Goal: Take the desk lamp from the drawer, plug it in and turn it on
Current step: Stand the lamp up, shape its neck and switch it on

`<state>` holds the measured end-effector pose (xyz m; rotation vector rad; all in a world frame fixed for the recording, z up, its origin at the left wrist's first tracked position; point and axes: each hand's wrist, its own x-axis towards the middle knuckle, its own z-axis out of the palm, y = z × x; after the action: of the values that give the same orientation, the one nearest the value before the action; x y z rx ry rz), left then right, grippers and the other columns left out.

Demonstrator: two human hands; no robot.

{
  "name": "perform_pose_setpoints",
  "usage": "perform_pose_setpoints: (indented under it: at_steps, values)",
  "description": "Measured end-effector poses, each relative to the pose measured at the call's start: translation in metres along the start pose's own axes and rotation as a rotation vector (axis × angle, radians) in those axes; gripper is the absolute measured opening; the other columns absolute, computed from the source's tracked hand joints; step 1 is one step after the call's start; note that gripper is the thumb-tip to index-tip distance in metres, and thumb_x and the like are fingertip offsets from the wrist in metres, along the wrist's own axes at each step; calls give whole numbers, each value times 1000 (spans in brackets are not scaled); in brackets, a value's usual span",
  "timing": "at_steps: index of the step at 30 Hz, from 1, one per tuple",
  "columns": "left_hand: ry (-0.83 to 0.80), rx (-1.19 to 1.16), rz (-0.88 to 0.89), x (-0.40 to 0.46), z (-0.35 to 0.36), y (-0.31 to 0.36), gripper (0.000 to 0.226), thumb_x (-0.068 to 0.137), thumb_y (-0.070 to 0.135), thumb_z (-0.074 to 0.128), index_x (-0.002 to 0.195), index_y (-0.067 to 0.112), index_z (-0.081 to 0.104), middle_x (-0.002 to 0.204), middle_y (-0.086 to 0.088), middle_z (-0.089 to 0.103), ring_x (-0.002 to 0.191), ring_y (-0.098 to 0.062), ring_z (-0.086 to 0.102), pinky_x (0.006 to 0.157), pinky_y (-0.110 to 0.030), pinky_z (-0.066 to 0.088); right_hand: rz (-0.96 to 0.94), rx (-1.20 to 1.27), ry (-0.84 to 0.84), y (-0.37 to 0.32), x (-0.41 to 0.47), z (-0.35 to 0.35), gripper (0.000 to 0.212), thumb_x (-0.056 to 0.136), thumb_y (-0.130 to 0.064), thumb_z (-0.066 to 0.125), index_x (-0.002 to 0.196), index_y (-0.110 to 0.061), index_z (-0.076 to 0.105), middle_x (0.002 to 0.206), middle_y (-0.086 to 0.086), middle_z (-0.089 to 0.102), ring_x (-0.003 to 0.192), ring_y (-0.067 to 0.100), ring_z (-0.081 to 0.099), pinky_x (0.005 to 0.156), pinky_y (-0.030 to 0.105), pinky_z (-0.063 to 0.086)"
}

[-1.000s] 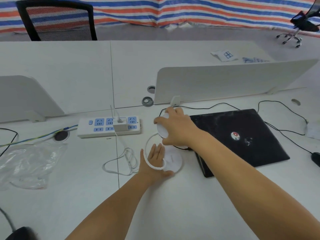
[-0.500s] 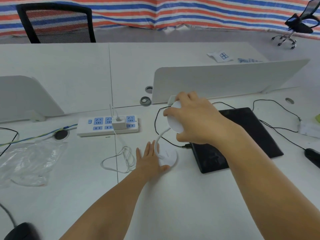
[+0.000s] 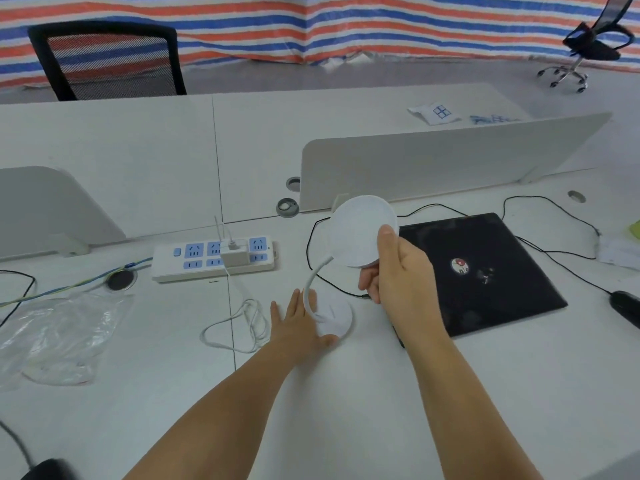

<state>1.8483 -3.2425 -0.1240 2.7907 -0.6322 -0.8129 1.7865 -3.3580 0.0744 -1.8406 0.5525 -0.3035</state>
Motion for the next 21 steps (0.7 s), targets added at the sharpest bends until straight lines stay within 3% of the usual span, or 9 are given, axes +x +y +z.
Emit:
perform_pose_setpoints:
  at_steps: [3, 9, 15, 21]
  values:
    - [-2, 11, 3, 1, 1, -1, 102, 83, 68, 40, 149, 16, -16, 159, 1, -19, 146, -17, -19, 117, -56, -9, 29, 3, -24, -5, 7, 8, 47, 101, -33, 33, 70, -5, 54, 49, 2, 57, 31, 3, 43, 38, 8, 37]
    - [1, 32, -2, 3, 2, -2, 102, 83, 68, 41, 149, 15, -17, 159, 1, -20, 146, -16, -18, 117, -55, -6, 69, 18, -66, -10, 17, 31, 51, 102, -34, 31, 62, -13, 54, 44, -1, 56, 30, 4, 43, 37, 9, 37]
    - [6, -18, 13, 1, 2, -1, 102, 84, 65, 44, 149, 15, -16, 159, 1, -19, 146, -18, -19, 117, -56, -7, 134, 124, 23, 1, 11, 15, 56, 100, -31, 32, 53, -9, 55, 40, 3, 56, 31, 9, 41, 44, 19, 37]
    - [5, -17, 14, 1, 1, -1, 101, 85, 64, 43, 149, 14, -16, 159, 1, -20, 146, -19, -18, 117, -56, -7, 101, 83, 16, -2, 26, 23, 55, 100, -30, 32, 57, -5, 55, 38, 0, 53, 28, 5, 39, 34, 11, 34]
